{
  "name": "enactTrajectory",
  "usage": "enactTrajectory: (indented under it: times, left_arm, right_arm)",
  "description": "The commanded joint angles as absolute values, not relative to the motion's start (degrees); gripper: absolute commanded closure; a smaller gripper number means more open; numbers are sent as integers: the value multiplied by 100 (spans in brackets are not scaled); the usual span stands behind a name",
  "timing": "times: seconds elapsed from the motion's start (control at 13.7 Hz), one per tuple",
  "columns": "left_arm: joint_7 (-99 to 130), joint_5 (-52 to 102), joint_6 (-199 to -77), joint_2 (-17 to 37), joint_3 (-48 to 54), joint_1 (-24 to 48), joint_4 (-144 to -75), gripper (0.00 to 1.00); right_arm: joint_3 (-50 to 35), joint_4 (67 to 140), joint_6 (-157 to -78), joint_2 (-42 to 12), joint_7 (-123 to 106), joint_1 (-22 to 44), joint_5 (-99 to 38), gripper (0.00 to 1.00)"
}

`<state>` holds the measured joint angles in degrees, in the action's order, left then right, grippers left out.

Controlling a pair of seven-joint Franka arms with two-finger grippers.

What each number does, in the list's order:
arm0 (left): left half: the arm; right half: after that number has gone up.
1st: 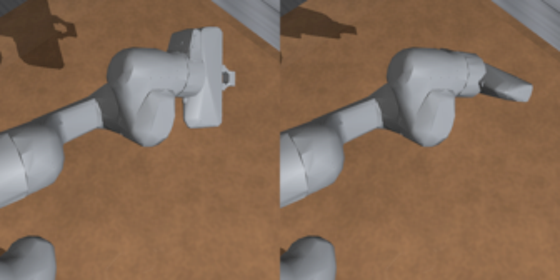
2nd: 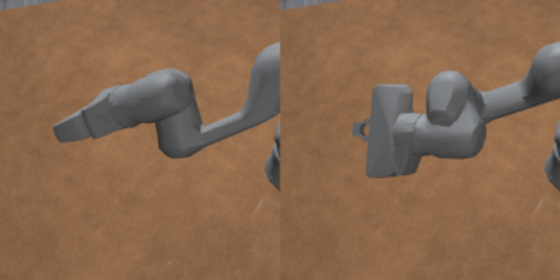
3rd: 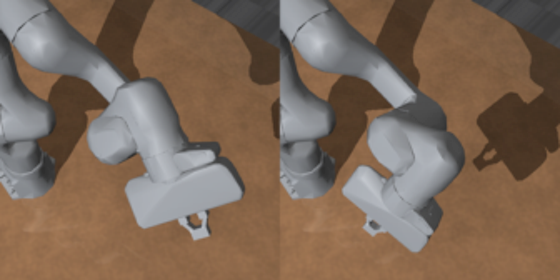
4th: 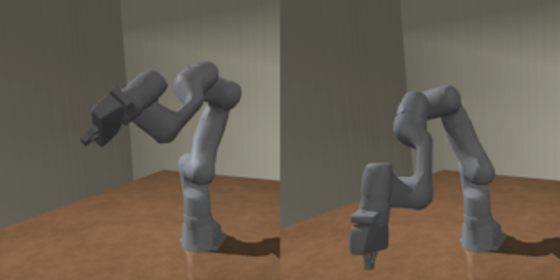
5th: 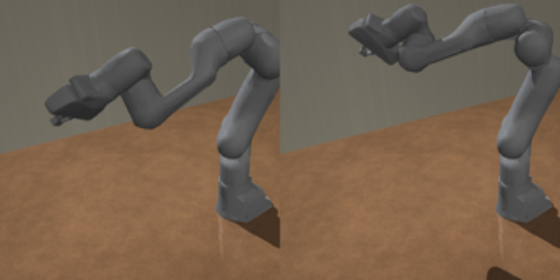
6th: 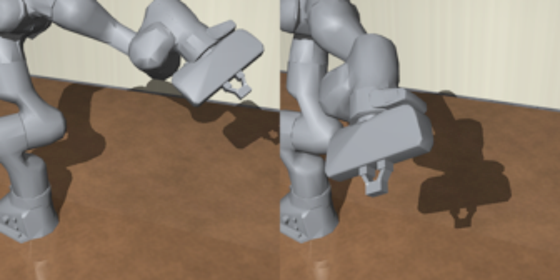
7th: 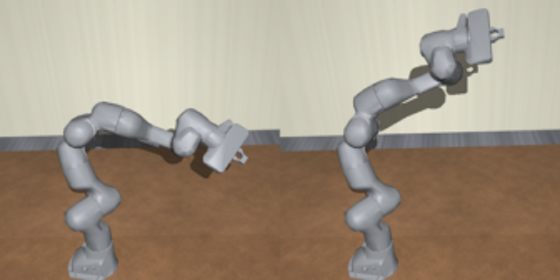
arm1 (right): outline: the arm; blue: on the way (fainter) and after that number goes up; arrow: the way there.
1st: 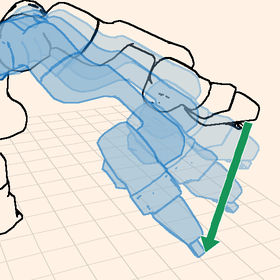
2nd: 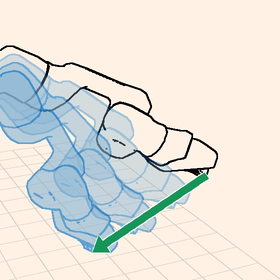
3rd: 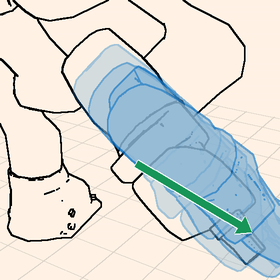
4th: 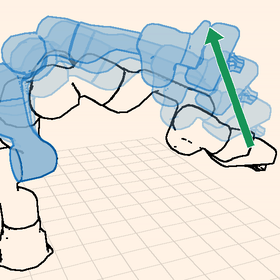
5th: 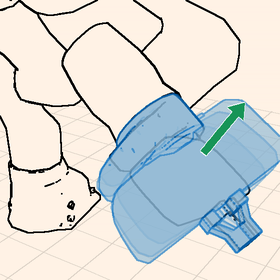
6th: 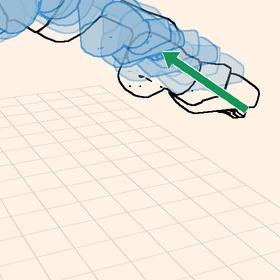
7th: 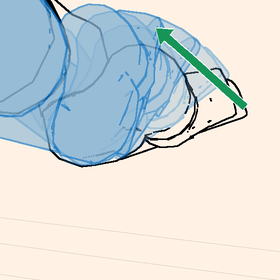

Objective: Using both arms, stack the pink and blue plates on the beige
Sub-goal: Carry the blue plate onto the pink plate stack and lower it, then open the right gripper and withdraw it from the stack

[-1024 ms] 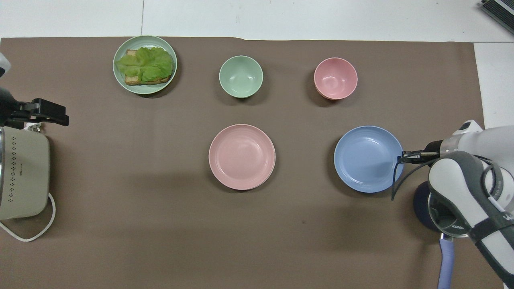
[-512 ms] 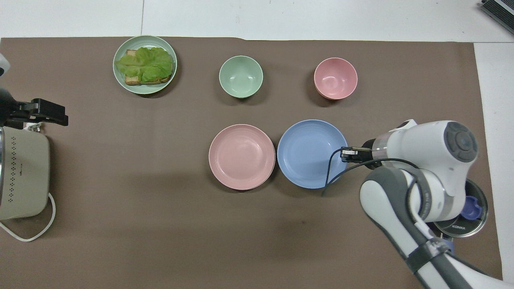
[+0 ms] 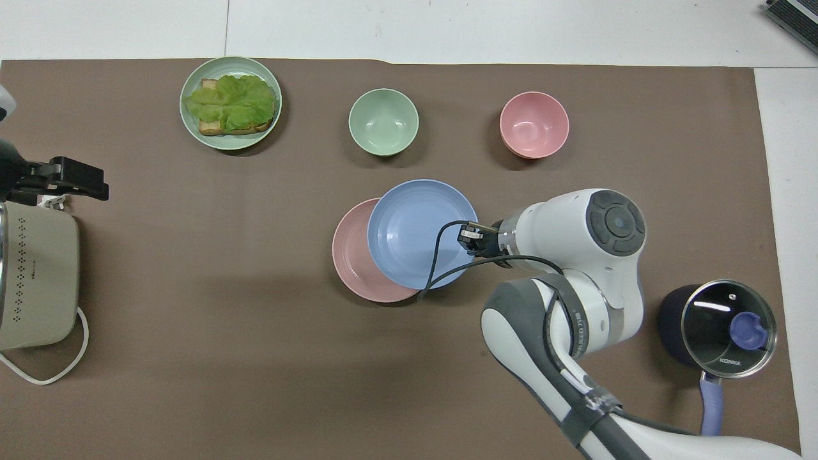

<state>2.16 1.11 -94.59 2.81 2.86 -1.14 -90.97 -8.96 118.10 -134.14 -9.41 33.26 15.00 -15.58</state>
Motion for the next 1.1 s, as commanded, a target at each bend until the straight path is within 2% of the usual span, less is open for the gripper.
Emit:
enactTrajectory:
  times: [0.0,0.22,0.8,1.02]
  left_arm:
    - [281,18,-9343,308,308,-132,-9009,0]
    - [281,18,-9343,299,308,-132,-9009,0]
    - [281,18,-9343,299,308,-132,-9009,0]
    - [281,18,-9343,299,299,-132,-9009,0]
  right_arm:
    - [-870,11689,-13762,-1230,3715,1791,-1705,100]
    - [-879,11672,-13983,-1380,3885,1925,-1705,100]
    - [-879,11760,-13896,-1336,3894,2065,-1705,100]
    - [-879,11768,-13878,-1327,3911,2092,-1705,94]
